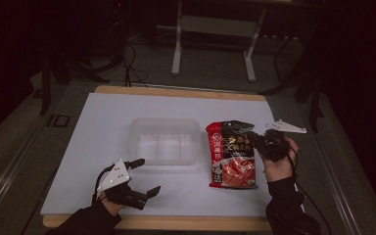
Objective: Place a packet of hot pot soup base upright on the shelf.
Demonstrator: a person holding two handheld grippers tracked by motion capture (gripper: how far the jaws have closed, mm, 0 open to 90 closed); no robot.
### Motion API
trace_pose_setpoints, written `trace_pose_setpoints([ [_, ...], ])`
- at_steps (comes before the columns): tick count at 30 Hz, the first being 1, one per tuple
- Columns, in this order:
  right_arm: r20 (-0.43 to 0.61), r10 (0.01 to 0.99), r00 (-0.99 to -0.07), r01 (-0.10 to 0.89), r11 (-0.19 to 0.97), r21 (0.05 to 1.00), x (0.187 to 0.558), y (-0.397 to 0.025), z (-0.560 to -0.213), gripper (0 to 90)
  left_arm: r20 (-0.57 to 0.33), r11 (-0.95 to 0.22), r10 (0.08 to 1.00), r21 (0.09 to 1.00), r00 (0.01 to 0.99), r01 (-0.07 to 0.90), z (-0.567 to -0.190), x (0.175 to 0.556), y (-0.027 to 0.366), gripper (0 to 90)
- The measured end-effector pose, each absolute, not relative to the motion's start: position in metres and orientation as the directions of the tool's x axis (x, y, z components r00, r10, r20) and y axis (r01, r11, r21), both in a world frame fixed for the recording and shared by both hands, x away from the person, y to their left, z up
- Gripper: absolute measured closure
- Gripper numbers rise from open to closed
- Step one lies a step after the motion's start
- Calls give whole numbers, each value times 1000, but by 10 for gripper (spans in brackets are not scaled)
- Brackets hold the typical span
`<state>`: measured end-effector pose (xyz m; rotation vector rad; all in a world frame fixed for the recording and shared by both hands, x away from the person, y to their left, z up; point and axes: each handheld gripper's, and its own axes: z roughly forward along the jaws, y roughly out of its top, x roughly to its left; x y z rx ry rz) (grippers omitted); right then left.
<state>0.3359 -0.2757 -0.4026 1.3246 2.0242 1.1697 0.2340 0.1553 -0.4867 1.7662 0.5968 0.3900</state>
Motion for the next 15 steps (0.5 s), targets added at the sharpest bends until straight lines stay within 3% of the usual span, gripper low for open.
trace_pose_setpoints([
  [9,53,880,-471,411,167,896,312,-279,-371,887,-47,-180,592,965,804,189,-480,236,157,2],
  [15,46,880,-473,365,148,919,304,-287,-350,888,-122,-116,592,965,797,234,-468,242,158,2],
])
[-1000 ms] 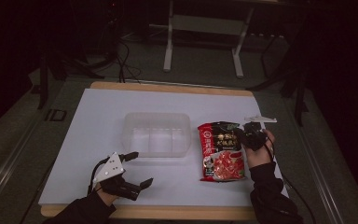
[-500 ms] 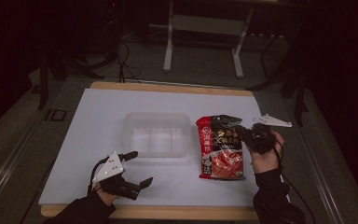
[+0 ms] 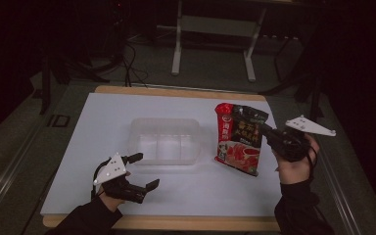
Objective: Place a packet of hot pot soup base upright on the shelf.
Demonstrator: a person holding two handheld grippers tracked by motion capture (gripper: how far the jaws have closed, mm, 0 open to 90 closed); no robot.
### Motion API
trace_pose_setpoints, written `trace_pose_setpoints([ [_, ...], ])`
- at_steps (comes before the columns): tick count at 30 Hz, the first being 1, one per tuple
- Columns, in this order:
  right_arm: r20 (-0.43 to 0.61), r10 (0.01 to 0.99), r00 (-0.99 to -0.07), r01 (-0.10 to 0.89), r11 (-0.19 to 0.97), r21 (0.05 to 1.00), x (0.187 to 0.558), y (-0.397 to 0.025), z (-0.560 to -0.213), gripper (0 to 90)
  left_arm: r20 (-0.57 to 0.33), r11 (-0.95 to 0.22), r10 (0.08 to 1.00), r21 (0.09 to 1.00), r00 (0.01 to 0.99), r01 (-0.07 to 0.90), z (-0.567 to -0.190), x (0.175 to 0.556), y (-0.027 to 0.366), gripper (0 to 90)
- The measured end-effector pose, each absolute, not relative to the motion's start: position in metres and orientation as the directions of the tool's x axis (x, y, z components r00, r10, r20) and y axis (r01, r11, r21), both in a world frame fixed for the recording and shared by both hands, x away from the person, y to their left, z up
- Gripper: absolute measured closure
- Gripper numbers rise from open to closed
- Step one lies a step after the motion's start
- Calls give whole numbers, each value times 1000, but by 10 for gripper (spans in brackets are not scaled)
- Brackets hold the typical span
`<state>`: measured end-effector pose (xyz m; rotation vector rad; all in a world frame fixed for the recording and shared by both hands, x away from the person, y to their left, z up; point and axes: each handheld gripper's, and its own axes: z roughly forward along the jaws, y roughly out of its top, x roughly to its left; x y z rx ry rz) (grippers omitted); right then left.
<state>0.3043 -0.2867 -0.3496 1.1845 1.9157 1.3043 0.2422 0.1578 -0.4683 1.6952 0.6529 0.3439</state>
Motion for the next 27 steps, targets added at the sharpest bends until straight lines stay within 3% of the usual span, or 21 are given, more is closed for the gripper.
trace_pose_setpoints([
  [2,46,879,-475,350,141,926,301,-288,-343,888,-149,-98,576,964,804,249,-463,244,156,2],
  [6,48,871,-488,321,128,938,293,-290,-333,888,-92,-142,582,967,808,212,-444,250,150,2],
  [17,26,825,-565,264,151,953,269,-282,-312,887,-41,-187,553,967,832,172,-385,280,129,21],
  [27,25,779,-626,246,167,955,257,-265,-310,887,-21,-178,508,976,861,128,-352,306,108,92],
])
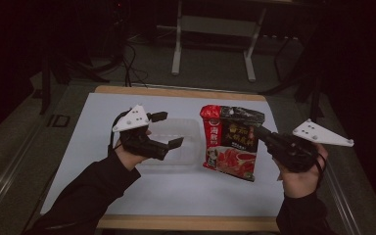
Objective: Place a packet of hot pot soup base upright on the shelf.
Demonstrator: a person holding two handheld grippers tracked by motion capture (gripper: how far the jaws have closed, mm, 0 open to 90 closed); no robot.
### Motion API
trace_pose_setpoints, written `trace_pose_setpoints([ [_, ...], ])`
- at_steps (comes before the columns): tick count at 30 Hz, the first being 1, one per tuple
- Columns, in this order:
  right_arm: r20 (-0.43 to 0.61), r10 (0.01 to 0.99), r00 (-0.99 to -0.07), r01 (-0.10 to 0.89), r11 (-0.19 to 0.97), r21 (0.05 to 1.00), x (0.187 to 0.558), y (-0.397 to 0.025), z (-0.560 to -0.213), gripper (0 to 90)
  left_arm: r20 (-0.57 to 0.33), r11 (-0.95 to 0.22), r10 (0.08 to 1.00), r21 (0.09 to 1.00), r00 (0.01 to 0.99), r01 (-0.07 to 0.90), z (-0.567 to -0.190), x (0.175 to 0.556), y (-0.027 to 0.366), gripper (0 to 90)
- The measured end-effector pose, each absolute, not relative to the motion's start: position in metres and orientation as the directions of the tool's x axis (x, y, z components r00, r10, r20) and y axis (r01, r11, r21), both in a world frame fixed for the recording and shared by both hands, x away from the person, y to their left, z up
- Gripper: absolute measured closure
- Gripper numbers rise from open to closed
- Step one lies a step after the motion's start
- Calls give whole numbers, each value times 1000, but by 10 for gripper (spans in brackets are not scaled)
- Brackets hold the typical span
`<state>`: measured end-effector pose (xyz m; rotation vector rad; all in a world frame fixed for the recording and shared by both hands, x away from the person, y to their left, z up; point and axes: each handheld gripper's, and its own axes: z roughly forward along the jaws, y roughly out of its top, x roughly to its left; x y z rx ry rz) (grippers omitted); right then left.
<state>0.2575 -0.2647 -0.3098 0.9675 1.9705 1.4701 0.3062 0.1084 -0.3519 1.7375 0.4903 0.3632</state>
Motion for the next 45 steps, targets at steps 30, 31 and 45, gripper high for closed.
trace_pose_setpoints([
  [30,68,696,-715,267,182,946,260,-235,-320,886,-67,-216,282,968,957,132,-358,336,70,711],
  [31,71,697,-713,269,179,946,261,-235,-321,886,-61,-223,288,966,956,129,-357,334,70,731],
  [45,77,690,-720,253,157,955,266,-241,-317,842,-22,-219,360,970,933,108,-336,319,67,821],
])
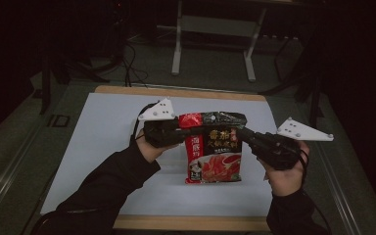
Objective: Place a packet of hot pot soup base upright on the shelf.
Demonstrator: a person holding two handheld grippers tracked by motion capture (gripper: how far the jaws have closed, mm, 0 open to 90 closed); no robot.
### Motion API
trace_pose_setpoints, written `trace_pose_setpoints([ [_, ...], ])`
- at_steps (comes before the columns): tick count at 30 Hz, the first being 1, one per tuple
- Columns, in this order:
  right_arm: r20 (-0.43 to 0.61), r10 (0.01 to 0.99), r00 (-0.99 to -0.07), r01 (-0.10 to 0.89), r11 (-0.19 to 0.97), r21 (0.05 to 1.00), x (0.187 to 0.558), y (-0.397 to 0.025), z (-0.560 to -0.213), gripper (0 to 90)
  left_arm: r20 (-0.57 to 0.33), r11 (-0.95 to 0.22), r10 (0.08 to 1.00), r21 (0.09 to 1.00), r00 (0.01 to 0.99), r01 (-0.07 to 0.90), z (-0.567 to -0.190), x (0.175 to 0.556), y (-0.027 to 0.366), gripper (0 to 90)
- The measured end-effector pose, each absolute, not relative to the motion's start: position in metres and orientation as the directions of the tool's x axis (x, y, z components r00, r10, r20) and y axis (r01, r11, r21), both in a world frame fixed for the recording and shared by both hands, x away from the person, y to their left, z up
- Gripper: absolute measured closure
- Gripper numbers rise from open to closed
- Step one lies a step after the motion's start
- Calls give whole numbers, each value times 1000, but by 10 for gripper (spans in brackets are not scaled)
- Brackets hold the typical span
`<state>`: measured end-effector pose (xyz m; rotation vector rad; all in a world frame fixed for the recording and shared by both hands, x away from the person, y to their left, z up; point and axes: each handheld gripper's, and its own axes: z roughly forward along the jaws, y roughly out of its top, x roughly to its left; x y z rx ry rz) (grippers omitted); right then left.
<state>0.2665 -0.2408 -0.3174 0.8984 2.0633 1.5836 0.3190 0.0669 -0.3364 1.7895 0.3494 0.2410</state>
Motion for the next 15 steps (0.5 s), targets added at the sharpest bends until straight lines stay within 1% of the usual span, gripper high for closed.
trace_pose_setpoints([
  [1,69,689,-722,241,157,958,267,-241,-317,827,-18,-219,373,970,928,107,-334,318,68,822],
  [4,58,694,-717,209,134,969,266,-243,-315,664,-4,-223,399,970,917,102,-329,317,71,825],
  [7,44,722,-691,187,119,975,265,-248,-316,500,-6,-204,432,973,902,104,-325,316,78,828],
  [10,44,748,-662,212,130,969,266,-251,-321,402,-2,-181,482,978,876,102,-319,315,85,828],
  [13,19,769,-638,213,153,965,267,-252,-329,335,0,-150,554,984,832,100,-314,314,93,828],
  [14,6,776,-630,210,164,964,267,-252,-331,296,0,-143,572,985,820,100,-312,314,95,828],
  [15,-1,772,-635,205,169,964,267,-252,-332,235,-3,-132,594,986,805,100,-311,313,96,828],
])
